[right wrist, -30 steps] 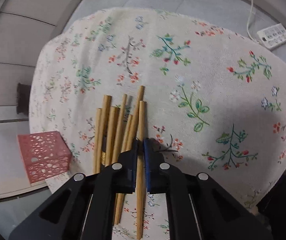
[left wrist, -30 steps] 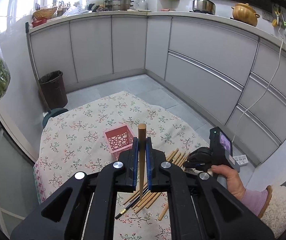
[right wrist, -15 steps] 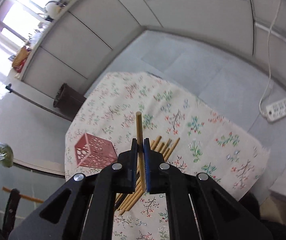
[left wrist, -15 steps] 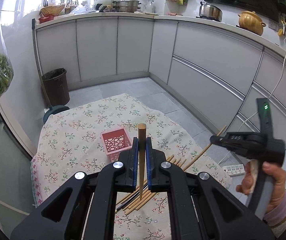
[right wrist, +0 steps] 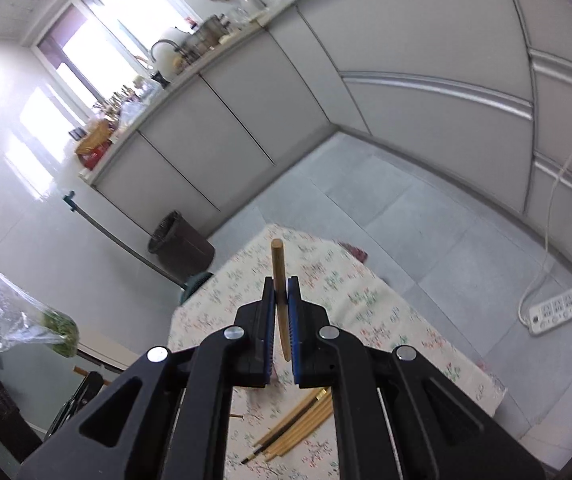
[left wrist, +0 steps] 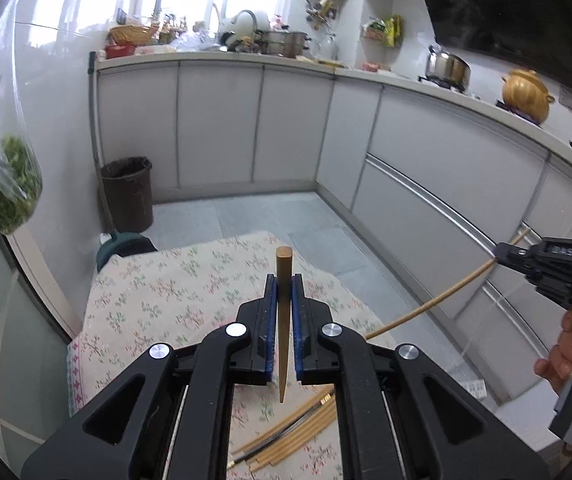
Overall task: Organize utensils
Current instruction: 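Carry both chopsticks over the pink holder and open both grippers to drop them in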
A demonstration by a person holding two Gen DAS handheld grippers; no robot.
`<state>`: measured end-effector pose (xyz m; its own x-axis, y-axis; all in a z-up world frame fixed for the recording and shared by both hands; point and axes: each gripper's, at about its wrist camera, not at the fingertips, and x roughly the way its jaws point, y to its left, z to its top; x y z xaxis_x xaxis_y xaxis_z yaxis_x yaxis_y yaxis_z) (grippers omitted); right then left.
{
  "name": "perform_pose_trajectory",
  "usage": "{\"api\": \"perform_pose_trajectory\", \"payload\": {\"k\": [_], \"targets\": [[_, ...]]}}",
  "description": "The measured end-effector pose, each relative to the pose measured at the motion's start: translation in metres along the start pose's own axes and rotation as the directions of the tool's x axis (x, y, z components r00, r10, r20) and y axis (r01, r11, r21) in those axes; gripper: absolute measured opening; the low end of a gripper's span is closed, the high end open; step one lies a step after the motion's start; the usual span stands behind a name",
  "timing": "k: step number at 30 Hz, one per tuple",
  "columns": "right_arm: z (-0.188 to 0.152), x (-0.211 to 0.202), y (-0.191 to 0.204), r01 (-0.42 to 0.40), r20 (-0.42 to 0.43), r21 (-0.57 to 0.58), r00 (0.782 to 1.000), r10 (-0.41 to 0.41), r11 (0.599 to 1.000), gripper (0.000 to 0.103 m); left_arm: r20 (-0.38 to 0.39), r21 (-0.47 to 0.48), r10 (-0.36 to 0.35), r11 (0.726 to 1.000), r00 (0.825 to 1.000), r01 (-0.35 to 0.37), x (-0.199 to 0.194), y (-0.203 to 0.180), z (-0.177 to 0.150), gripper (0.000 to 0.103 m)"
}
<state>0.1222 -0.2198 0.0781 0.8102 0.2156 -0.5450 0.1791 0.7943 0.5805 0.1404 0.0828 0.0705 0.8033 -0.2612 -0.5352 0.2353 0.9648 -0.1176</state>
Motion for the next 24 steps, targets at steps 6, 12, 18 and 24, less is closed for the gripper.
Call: {"api": "perform_pose_trajectory", "payload": {"k": [6,12,18,24], "targets": [[0.021,0.003,0.042,-0.072,0.000,-0.090,0.997,0.072,0.993,0.006,0.057,-0.041,0.067,0.997,0.996,-0.064,0.014,0.014,0.027,0.006],[0.008,0.043,0.075,-0.097,-0.050,-0.163,0.995,0.090,0.982,0.006,0.019,-0.088,0.110,0.990,0.994,-0.108,0.055,0.031,0.021,0.007],[-0.004,0.082,0.099,-0.124,-0.089,-0.206,0.990,0.108,0.971,0.006,-0.004,-0.160,0.077,0.984,0.997,-0.076,0.074,0.052,-0.003,0.045],[-0.017,0.115,0.118,-0.120,-0.118,-0.248,0.989,0.093,0.961,0.006,0.092,-0.199,0.135,0.973,0.987,-0.115,0.037,0.070,0.012,0.051]]}}
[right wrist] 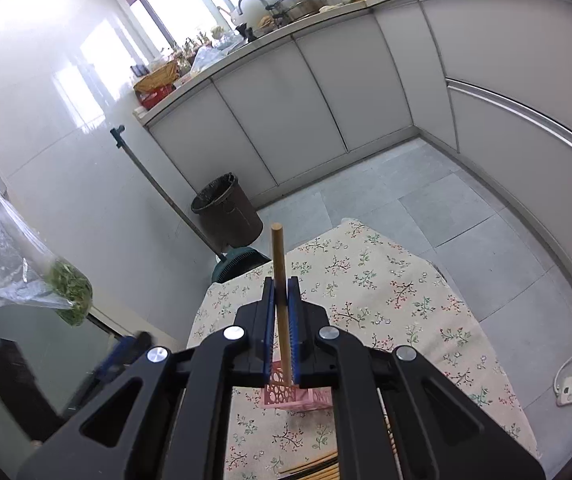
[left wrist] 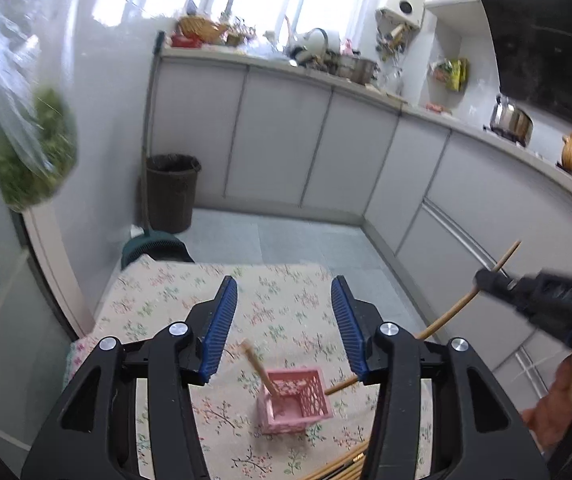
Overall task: Organize utensils
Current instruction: 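Carry both chopsticks over the pink holder and open both grippers to drop them in, then return the left gripper to the chopstick pile and grasp another chopstick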
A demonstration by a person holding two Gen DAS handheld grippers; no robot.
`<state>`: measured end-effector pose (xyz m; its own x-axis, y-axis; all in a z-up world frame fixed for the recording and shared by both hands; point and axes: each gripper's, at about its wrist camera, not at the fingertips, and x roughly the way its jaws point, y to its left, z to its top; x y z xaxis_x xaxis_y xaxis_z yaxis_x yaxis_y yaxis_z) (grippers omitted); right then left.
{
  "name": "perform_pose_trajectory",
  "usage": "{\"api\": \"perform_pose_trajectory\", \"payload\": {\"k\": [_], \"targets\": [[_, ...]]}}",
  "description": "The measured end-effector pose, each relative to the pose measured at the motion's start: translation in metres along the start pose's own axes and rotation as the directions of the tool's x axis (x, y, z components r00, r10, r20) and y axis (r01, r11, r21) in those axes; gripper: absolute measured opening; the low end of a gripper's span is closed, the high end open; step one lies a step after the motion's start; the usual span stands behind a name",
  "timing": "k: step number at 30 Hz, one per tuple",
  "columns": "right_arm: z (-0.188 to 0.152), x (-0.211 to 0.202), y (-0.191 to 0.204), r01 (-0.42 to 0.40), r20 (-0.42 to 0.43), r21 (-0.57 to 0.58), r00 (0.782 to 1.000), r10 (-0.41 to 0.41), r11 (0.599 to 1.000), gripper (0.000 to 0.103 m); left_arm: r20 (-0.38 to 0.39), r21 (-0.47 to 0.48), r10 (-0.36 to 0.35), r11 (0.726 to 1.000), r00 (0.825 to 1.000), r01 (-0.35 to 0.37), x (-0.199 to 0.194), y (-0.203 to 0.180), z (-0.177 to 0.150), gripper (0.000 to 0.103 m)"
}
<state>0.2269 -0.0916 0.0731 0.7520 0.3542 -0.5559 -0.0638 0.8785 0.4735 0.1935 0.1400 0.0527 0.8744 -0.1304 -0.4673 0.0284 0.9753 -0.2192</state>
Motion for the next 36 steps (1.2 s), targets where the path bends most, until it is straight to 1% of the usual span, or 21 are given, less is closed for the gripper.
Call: {"api": "perform_pose_trajectory", "payload": {"k": [2,3,5,6,7,9,12,14,16,18,20,22,23,24,26,28,29,30,33,36], "targets": [[-0.004,0.012,0.006,0.006,-0.015,-0.015,1.000,-0.006,1.000,0.006,0.017,-0.018,0.000,1.000,1.000,0.000,-0.008,0.005,0.006,0.060],[-0.008,0.021,0.009,0.014,-0.020,-0.027,1.000,-0.015,1.000,0.006,0.027,-0.031,-0.001,1.000,1.000,0.002,-0.012,0.009,0.008,0.062],[-0.017,0.033,0.012,0.021,-0.029,-0.046,0.999,-0.023,0.999,0.008,0.021,-0.033,0.017,0.999,1.000,-0.016,-0.012,0.012,0.009,0.062],[-0.022,0.042,0.015,0.012,-0.043,-0.059,0.999,-0.015,0.998,0.010,0.008,-0.024,0.037,0.999,0.999,-0.036,-0.009,0.013,0.008,0.062],[-0.027,0.049,0.016,0.020,-0.056,-0.067,0.998,-0.024,0.998,0.012,0.004,-0.019,0.051,0.999,0.999,-0.051,-0.008,0.013,0.006,0.062],[-0.033,0.054,0.018,0.032,-0.065,-0.070,0.997,-0.037,0.997,0.027,-0.006,0.010,0.092,0.996,0.996,-0.092,-0.006,0.010,0.002,0.062],[-0.039,0.045,0.021,0.060,-0.039,-0.102,0.997,-0.064,0.993,0.028,0.015,0.042,0.134,0.990,0.991,-0.135,-0.010,0.006,0.001,0.062],[-0.041,0.037,0.024,0.088,-0.017,-0.141,0.996,-0.091,0.986,0.028,0.022,0.058,0.136,0.989,0.990,-0.138,-0.014,0.002,0.001,0.062],[-0.042,0.025,0.026,0.102,0.011,-0.163,0.995,-0.102,0.981,0.028,0.025,0.070,0.139,0.988,0.990,-0.141,-0.019,-0.004,0.000,0.065],[-0.046,0.011,0.026,0.120,0.040,-0.177,0.993,-0.114,0.977,0.037,0.028,0.077,0.141,0.987,0.990,-0.142,-0.022,-0.007,-0.003,0.070],[-0.050,-0.001,0.025,0.137,0.068,-0.193,0.990,-0.127,0.971,0.043,0.032,0.091,0.143,0.985,0.989,-0.145,-0.028,-0.012,-0.007,0.074],[-0.055,-0.012,0.024,0.169,0.091,-0.214,0.984,-0.152,0.962,0.046,0.027,0.104,0.148,0.983,0.989,-0.150,-0.031,-0.018,-0.011,0.078],[-0.059,-0.019,0.022,0.185,0.105,-0.218,0.981,-0.166,0.958,0.053,0.023,0.110,0.153,0.982,0.988,-0.154,-0.033,-0.020,-0.014,0.080],[-0.063,-0.024,0.019,0.195,0.116,-0.214,0.978,-0.173,0.957,0.063,0.018,0.114,0.154,0.981,0.988,-0.155,-0.036,-0.023,-0.019,0.082],[-0.071,-0.036,0.011,0.233,0.148,-0.194,0.967,-0.206,0.953,0.073,0.011,0.112,0.150,0.982,0.989,-0.150,-0.038,-0.026,-0.026,0.086],[-0.077,-0.043,0.005,0.271,0.164,-0.182,0.956,-0.243,0.945,0.079,0.002,0.109,0.147,0.983,0.989,-0.147,-0.042,-0.029,-0.034,0.088],[-0.080,-0.046,0.001,0.297,0.170,-0.177,0.948,-0.268,0.938,0.083,-0.005,0.107,0.145,0.984,0.989,-0.143,-0.044,-0.031,-0.039,0.091],[-0.084,-0.049,-0.004,0.319,0.171,-0.173,0.942,-0.290,0.932,0.086,-0.009,0.107,0.142,0.984,0.990,-0.141,-0.045,-0.032,-0.042,0.094],[-0.093,-0.054,-0.015,0.360,0.166,-0.164,0.928,-0.334,0.918,0.090,-0.028,0.123,0.133,0.984,0.991,-0.129,-0.048,-0.039,-0.052,0.096],[-0.101,-0.058,-0.027,0.373,0.148,-0.137,0.924,-0.354,0.917,0.091,-0.041,0.132,0.131,0.983,0.991,-0.124,-0.050,-0.044,-0.061,0.096]]}}
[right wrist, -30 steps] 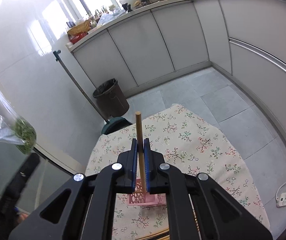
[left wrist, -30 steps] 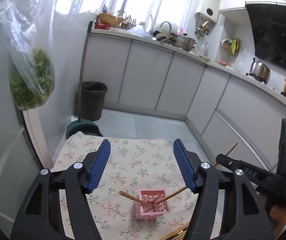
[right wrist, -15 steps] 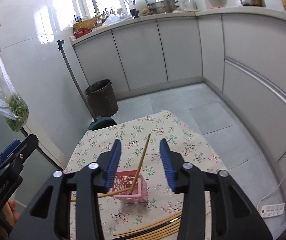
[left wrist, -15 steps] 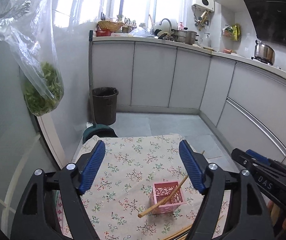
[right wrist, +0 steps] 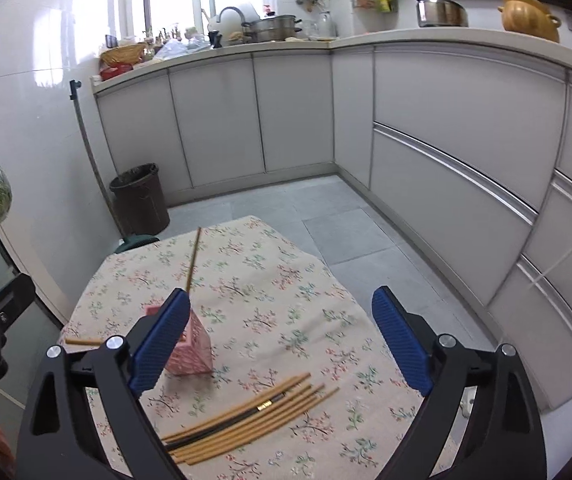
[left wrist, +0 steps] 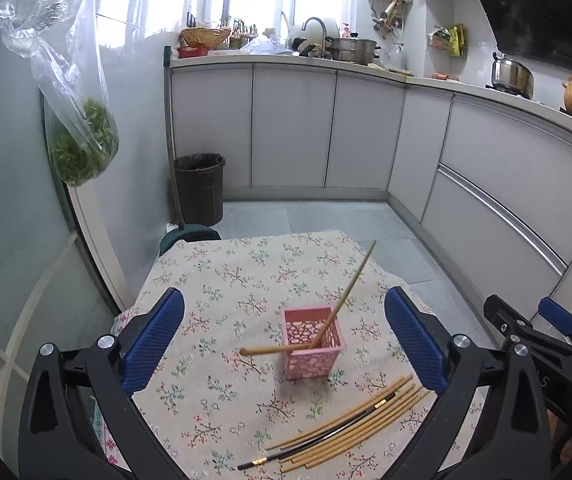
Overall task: Organize utensils
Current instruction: 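Return the left gripper to the chopstick pile and grasp another chopstick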
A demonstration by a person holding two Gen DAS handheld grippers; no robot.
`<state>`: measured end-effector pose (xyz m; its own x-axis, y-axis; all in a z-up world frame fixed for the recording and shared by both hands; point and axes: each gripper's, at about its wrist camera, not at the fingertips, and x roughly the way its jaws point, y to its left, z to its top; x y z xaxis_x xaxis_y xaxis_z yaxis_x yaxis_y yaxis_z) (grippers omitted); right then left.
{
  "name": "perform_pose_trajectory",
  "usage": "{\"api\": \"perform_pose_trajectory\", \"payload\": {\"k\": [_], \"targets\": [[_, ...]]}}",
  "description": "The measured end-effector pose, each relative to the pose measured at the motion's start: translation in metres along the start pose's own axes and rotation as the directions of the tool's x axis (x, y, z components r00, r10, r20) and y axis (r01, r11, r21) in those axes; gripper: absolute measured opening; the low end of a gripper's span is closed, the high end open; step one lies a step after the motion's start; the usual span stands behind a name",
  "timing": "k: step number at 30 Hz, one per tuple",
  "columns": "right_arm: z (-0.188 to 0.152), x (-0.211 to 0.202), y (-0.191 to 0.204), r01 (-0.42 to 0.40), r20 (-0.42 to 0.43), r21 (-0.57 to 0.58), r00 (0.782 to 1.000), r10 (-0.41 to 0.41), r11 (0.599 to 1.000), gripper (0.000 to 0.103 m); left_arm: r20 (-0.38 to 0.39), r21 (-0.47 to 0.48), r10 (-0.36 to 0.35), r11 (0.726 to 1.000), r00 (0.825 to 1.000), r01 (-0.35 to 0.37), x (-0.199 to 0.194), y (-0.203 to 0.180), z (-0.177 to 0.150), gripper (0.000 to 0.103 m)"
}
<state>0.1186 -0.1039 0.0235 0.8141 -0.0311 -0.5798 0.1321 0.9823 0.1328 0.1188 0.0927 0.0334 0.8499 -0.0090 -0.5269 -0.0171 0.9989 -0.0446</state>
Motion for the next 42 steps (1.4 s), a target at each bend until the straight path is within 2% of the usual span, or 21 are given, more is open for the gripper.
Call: {"api": "perform_pose_trajectory", "payload": {"k": [6,9,10,12,15,18,19,20,21,24,28,29,30,31,33,36,38,40,42], "targets": [[-0.016,-0.007,-0.030,0.034,-0.021,0.085,0.999,-0.032,0.996,0.097,-0.050,0.018,-0.042,0.999,0.998,0.043,0.003,-0.013,-0.014,0.096],[-0.034,-0.011,-0.059,0.052,-0.059,0.166,0.997,-0.043,0.985,0.097,-0.122,0.079,-0.090,0.992,0.988,0.100,0.013,-0.028,-0.025,0.096],[-0.043,-0.009,-0.071,0.062,-0.088,0.193,0.995,-0.045,0.979,0.097,-0.180,0.110,-0.118,0.984,0.976,0.140,0.022,-0.037,-0.030,0.096],[-0.056,-0.005,-0.088,0.078,-0.146,0.234,0.988,-0.044,0.969,0.097,-0.299,0.149,-0.170,0.964,0.939,0.222,0.041,-0.053,-0.044,0.096],[-0.077,0.009,-0.120,0.084,-0.264,0.363,0.964,0.016,0.928,0.097,-0.400,0.181,-0.199,0.940,0.895,0.289,0.061,-0.073,-0.061,0.096],[-0.092,0.016,-0.143,0.093,-0.325,0.469,0.943,0.075,0.878,0.097,-0.492,0.180,-0.234,0.915,0.839,0.360,0.082,-0.092,-0.076,0.096],[-0.096,0.017,-0.150,0.101,-0.338,0.495,0.937,0.084,0.863,0.097,-0.530,0.168,-0.248,0.907,0.811,0.387,0.092,-0.100,-0.081,0.096],[-0.100,0.017,-0.153,0.106,-0.343,0.510,0.935,0.088,0.854,0.097,-0.556,0.158,-0.255,0.902,0.791,0.402,0.100,-0.104,-0.087,0.096],[-0.103,0.019,-0.158,0.116,-0.348,0.529,0.933,0.091,0.841,0.097,-0.598,0.145,-0.261,0.895,0.758,0.422,0.112,-0.111,-0.092,0.096],[-0.107,0.022,-0.170,0.142,-0.359,0.560,0.930,0.085,0.816,0.097,-0.671,0.088,-0.289,0.883,0.683,0.460,0.139,-0.124,-0.101,0.096],[-0.111,0.027,-0.181,0.144,-0.372,0.612,0.920,0.123,0.777,0.097,-0.725,0.039,-0.319,0.865,0.610,0.500,0.166,-0.145,-0.103,0.096],[-0.111,0.028,-0.183,0.145,-0.371,0.620,0.920,0.125,0.771,0.097,-0.737,0.049,-0.311,0.862,0.601,0.505,0.171,-0.151,-0.104,0.096],[-0.112,0.028,-0.185,0.145,-0.369,0.629,0.921,0.129,0.764,0.097,-0.740,0.068,-0.294,0.862,0.605,0.502,0.177,-0.156,-0.106,0.096],[-0.112,0.030,-0.186,0.143,-0.370,0.632,0.919,0.134,0.761,0.097,-0.738,0.103,-0.265,0.865,0.621,0.492,0.183,-0.163,-0.107,0.096],[-0.114,0.033,-0.187,0.139,-0.378,0.640,0.913,0.152,0.756,0.097,-0.740,0.128,-0.244,0.864,0.627,0.487,0.194,-0.171,-0.110,0.094],[-0.118,0.040,-0.190,0.133,-0.396,0.659,0.898,0.191,0.740,0.097,-0.755,0.176,-0.183,0.869,0.630,0.463,0.210,-0.174,-0.115,0.079],[-0.121,0.045,-0.189,0.136,-0.414,0.660,0.886,0.207,0.739,0.097,-0.759,0.199,-0.145,0.877,0.635,0.438,0.221,-0.173,-0.118,0.073],[-0.123,0.047,-0.189,0.139,-0.425,0.659,0.880,0.214,0.739,0.097,-0.770,0.194,-0.127,0.887,0.625,0.420,0.233,-0.169,-0.120,0.067],[-0.124,0.050,-0.189,0.137,-0.432,0.660,0.873,0.225,0.739,0.097,-0.775,0.200,-0.102,0.897,0.624,0.395,0.243,-0.166,-0.123,0.064]]}}
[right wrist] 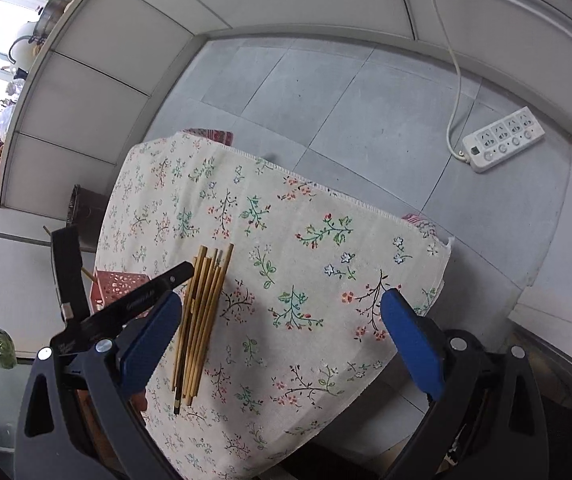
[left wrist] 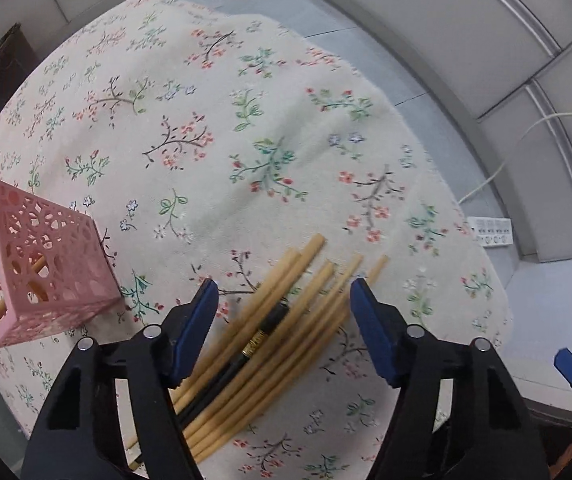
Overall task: Organize utensils
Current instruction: 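Return the left gripper to the chopstick pile and grasp another chopstick, then grasp a chopstick with the right gripper while the left lifts its chopstick upright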
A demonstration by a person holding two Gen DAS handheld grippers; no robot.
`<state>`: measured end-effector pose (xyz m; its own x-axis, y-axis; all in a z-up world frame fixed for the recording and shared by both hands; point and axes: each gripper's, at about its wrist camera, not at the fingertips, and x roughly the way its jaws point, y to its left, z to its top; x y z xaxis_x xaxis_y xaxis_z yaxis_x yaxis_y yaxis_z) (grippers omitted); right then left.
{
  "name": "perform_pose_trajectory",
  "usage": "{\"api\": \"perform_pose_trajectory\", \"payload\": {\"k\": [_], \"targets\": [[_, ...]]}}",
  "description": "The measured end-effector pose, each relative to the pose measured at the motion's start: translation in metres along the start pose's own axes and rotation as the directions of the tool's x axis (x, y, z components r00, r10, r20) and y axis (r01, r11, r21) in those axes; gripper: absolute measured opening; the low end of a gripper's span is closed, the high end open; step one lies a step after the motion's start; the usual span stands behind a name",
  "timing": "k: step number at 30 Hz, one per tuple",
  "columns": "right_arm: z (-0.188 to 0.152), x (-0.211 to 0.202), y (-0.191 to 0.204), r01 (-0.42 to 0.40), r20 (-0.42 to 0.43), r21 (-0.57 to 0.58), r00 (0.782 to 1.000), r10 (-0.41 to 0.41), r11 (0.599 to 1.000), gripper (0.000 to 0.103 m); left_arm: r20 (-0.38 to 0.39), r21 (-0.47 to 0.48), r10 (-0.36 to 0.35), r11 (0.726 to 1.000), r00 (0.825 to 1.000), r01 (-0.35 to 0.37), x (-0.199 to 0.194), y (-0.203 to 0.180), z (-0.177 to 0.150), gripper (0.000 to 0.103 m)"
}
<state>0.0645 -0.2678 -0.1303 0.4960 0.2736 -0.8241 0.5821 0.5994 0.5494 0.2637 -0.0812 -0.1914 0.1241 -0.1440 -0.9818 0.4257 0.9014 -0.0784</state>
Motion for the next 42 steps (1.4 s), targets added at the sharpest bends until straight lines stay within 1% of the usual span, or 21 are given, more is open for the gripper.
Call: {"api": "perform_pose_trajectory", "payload": {"k": [2,4,9,11,15,19,21,26,29,31,34,37,39,40,41,42], "targets": [[0.001,0.002,-0.001,0.002,-0.008,0.000,1.000,-0.002,1.000,0.097,-0.004,-0.009,0.016,1.000,1.000,-0.016,0.005,0.004,0.003,0.059],[0.001,0.004,-0.001,0.006,-0.013,-0.003,1.000,-0.006,1.000,0.097,-0.008,-0.006,0.016,1.000,1.000,-0.017,0.009,0.004,0.005,0.057],[0.002,0.005,-0.001,0.003,-0.030,-0.007,1.000,-0.003,1.000,0.097,-0.005,0.005,0.060,0.998,0.998,-0.060,0.017,0.005,0.009,0.042],[0.002,0.006,-0.001,0.002,-0.036,-0.006,0.999,-0.002,1.000,0.097,0.002,0.002,0.078,0.997,0.997,-0.078,0.017,0.008,0.011,0.042],[0.002,0.007,0.000,0.005,-0.038,-0.016,0.999,-0.006,1.000,0.097,-0.011,0.001,0.092,0.996,0.996,-0.092,0.022,0.016,0.011,0.037],[0.003,0.010,0.000,0.017,-0.036,-0.014,0.999,-0.017,1.000,0.097,-0.005,0.027,0.102,0.994,0.995,-0.101,0.023,0.015,0.009,0.026],[0.004,0.015,-0.002,0.025,-0.051,0.007,0.998,-0.025,1.000,0.097,-0.001,0.038,0.097,0.995,0.995,-0.097,0.022,0.012,0.006,0.018],[0.007,0.037,0.000,0.053,-0.088,0.048,0.995,-0.048,0.997,0.097,0.031,0.030,0.082,0.996,0.996,-0.083,0.016,0.007,-0.010,0.016],[0.012,0.054,0.008,0.085,-0.084,0.049,0.993,-0.080,0.995,0.097,0.075,0.035,0.090,0.995,0.993,-0.093,-0.005,0.006,-0.031,0.013],[0.015,0.067,0.020,0.108,-0.091,0.010,0.990,-0.106,0.994,0.097,0.106,0.041,0.092,0.994,0.990,-0.097,-0.021,0.004,-0.040,0.011],[0.017,0.086,0.034,0.112,-0.125,-0.007,0.986,-0.112,0.994,0.093,0.167,0.040,0.084,0.995,0.982,-0.092,-0.055,0.003,-0.064,0.011],[0.017,0.106,0.046,0.119,-0.163,-0.009,0.979,-0.118,0.993,0.082,0.242,0.027,0.072,0.996,0.967,-0.081,-0.088,0.001,-0.085,0.010],[0.015,0.117,0.056,0.118,-0.179,-0.024,0.977,-0.120,0.993,0.071,0.287,0.018,0.065,0.997,0.956,-0.073,-0.109,0.003,-0.099,0.010],[0.015,0.120,0.061,0.123,-0.176,-0.033,0.976,-0.126,0.992,0.068,0.314,0.011,0.068,0.997,0.947,-0.075,-0.120,0.002,-0.107,0.010],[0.014,0.124,0.067,0.130,-0.174,-0.040,0.975,-0.135,0.991,0.060,0.337,0.005,0.069,0.997,0.939,-0.075,-0.131,0.002,-0.115,0.010],[0.014,0.128,0.070,0.135,-0.179,-0.043,0.974,-0.140,0.990,0.050,0.353,0.000,0.071,0.997,0.933,-0.076,-0.139,0.006,-0.118,0.010]]}}
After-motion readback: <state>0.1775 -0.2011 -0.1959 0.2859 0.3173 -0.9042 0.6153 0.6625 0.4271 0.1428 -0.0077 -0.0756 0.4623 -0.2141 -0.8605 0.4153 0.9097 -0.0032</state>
